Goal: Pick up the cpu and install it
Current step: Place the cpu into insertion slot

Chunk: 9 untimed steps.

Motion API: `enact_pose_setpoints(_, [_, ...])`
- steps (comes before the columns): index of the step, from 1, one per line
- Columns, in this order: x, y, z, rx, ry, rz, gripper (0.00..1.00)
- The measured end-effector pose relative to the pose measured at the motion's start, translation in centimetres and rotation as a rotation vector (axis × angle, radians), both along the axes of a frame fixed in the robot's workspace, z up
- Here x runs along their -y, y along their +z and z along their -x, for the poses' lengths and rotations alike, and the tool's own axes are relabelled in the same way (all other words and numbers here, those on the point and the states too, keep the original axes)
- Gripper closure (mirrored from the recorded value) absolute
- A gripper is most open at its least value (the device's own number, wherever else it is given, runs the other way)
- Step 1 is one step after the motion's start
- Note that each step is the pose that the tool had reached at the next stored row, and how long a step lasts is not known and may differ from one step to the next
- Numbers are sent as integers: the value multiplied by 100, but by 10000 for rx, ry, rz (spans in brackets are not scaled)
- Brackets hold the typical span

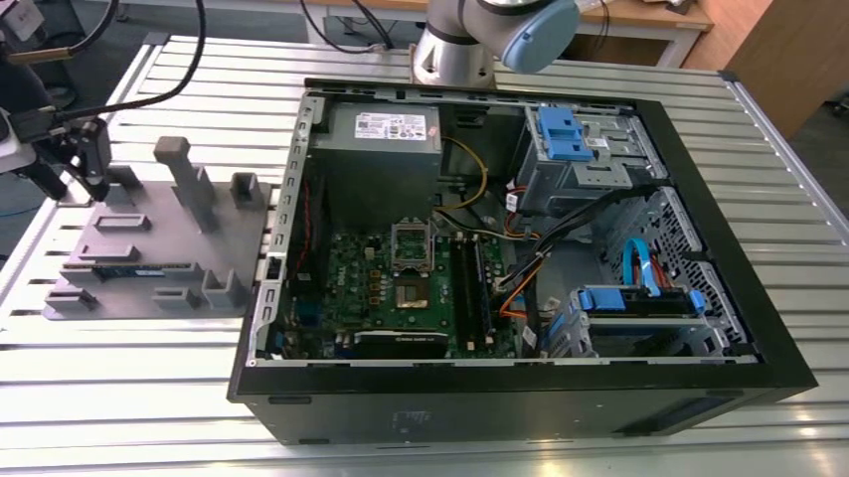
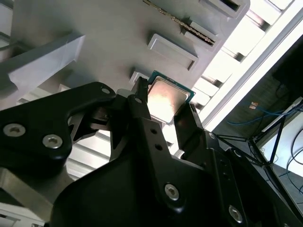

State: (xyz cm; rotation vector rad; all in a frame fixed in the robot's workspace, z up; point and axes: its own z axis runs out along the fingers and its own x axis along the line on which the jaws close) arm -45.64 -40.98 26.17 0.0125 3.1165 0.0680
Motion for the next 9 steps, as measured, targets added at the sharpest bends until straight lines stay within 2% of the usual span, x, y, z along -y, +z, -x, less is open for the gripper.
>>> enact_pose_setpoints(9, [0, 118, -5, 1, -1, -1, 53])
